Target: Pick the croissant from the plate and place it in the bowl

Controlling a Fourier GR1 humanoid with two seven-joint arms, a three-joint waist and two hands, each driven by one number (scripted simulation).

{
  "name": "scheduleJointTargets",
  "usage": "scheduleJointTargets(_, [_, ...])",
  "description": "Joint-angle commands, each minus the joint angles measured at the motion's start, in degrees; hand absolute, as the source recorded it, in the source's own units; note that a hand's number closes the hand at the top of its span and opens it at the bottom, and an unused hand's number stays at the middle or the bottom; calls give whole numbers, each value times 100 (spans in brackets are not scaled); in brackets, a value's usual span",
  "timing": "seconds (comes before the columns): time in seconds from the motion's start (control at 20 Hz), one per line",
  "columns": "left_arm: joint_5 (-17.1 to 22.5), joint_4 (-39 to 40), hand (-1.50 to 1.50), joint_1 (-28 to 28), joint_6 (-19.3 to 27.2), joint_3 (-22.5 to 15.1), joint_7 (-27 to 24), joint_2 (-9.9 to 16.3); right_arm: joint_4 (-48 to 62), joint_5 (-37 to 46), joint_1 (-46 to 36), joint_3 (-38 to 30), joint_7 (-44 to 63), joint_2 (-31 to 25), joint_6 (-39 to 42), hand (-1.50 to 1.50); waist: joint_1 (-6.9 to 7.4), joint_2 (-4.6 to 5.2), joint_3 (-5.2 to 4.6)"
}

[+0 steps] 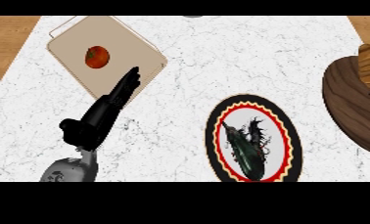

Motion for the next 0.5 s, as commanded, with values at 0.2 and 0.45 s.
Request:
scheduleJointTargets(0.2, [58,-144,0,27,-85,-40,114,-14,2127,-682,-682,-185,-225,-268,1306,-150,102,19,9])
scheduleJointTargets(0.45, [-14,204,0,-114,-28,-28,-44,-165,3398,-828,-1400,-275,-1580,-586,1117,-150,29,13,6])
